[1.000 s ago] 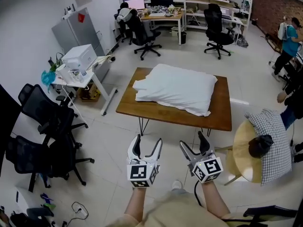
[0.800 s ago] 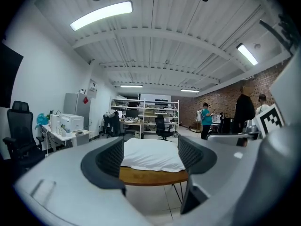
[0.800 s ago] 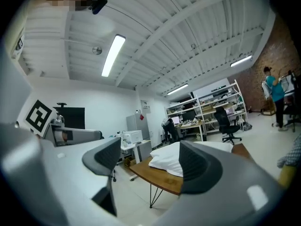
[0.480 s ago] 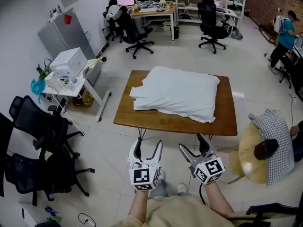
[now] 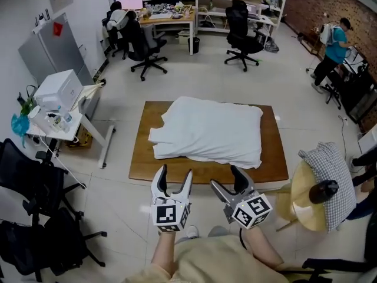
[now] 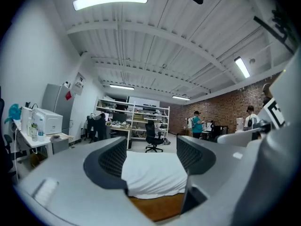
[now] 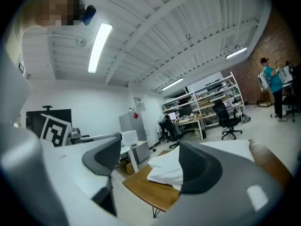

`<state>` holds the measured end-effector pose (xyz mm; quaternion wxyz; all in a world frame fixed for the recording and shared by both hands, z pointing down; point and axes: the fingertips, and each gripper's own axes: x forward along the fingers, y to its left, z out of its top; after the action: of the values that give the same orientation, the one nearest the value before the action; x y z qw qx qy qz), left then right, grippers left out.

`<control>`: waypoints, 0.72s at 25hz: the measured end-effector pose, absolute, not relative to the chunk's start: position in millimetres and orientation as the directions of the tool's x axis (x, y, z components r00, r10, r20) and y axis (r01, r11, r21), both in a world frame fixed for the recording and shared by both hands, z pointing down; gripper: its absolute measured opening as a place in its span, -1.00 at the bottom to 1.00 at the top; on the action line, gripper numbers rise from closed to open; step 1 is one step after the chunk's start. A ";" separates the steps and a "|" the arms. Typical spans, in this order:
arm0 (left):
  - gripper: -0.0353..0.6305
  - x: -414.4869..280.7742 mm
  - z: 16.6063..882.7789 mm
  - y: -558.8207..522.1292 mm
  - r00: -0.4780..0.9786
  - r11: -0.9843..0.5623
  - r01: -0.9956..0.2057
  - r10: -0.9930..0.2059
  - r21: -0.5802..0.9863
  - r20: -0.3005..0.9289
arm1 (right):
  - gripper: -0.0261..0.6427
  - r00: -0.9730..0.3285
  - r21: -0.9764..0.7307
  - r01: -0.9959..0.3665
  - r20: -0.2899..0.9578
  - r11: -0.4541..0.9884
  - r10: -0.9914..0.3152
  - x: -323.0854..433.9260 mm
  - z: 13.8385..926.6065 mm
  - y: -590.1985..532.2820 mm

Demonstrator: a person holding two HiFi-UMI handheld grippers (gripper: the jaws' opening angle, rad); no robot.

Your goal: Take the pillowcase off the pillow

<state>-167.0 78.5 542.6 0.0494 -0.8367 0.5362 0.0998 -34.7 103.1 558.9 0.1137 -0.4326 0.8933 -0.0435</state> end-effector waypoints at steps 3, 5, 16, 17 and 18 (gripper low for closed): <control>0.11 -154.7 551.7 51.2 0.443 -0.455 -0.891 -0.875 0.017 -0.197 | 0.20 -0.573 -0.189 -0.784 -0.145 0.591 -0.807 -23.2 565.6 72.5; 0.11 -144.8 554.1 30.0 0.454 -0.466 -0.885 -0.869 0.013 -0.195 | 0.20 -0.566 -0.182 -0.789 -0.157 0.587 -0.809 -13.1 561.4 52.1; 0.11 -55.8 545.6 -91.1 0.427 -0.433 -0.901 -0.882 -0.016 -0.199 | 0.20 -0.657 -0.089 -0.739 -0.123 0.667 -0.744 98.2 555.0 -87.5; 0.10 -41.6 541.5 -100.8 0.413 -0.423 -0.906 -0.888 0.005 -0.200 | 0.20 -0.666 -0.072 -0.736 -0.106 0.674 -0.739 113.2 555.3 -98.7; 0.07 -27.1 538.3 -109.8 0.401 -0.413 -0.910 -0.894 0.022 -0.199 | 0.20 -0.670 -0.064 -0.733 -0.100 0.677 -0.736 127.9 557.6 -109.1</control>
<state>-27.1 -109.8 538.3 0.0451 -0.8357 0.5398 0.0901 127.9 -109.1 557.6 0.0588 -0.4019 0.9137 -0.0094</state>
